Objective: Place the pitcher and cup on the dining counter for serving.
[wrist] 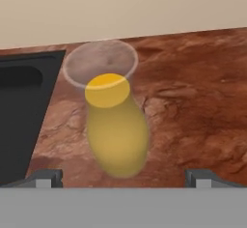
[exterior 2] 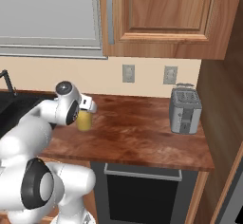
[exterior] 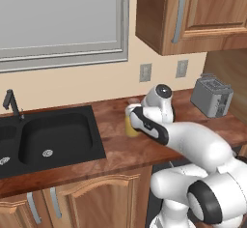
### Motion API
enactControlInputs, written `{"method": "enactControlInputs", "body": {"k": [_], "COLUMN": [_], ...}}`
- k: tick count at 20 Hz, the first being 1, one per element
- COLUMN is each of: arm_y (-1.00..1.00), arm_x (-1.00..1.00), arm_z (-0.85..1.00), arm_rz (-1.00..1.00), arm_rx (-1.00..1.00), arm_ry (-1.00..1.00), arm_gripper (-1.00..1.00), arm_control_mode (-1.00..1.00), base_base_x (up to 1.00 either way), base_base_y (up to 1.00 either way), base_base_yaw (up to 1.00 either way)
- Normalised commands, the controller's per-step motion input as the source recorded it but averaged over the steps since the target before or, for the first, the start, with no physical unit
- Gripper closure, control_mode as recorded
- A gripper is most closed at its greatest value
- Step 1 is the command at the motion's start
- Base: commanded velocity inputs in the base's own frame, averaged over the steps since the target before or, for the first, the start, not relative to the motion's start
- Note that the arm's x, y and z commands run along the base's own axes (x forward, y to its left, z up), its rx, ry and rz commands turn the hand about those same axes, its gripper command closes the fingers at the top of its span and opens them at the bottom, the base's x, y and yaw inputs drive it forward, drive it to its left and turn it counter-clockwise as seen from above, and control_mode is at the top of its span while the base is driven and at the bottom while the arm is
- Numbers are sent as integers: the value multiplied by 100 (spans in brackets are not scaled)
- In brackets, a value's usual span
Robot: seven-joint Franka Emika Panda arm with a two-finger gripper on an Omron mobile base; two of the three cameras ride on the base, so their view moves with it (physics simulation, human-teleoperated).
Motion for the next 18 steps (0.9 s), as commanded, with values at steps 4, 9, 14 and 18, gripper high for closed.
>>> {"method": "enactControlInputs", "body": {"k": [4,9,14,18], "arm_y": [1,1,1,3], "arm_x": [17,25,24,26], "arm_z": [0,0,0,0], "arm_rz": [0,0,0,0], "arm_rx": [0,0,0,0], "arm_ry": [0,0,0,0], "arm_gripper": [-100,-100,-100,-100], "arm_control_mode": [-100,-100,-100,-100], "base_base_x": [0,0,0,0], "base_base_y": [0,0,0,0], "base_base_yaw": [0,0,0,0]}}
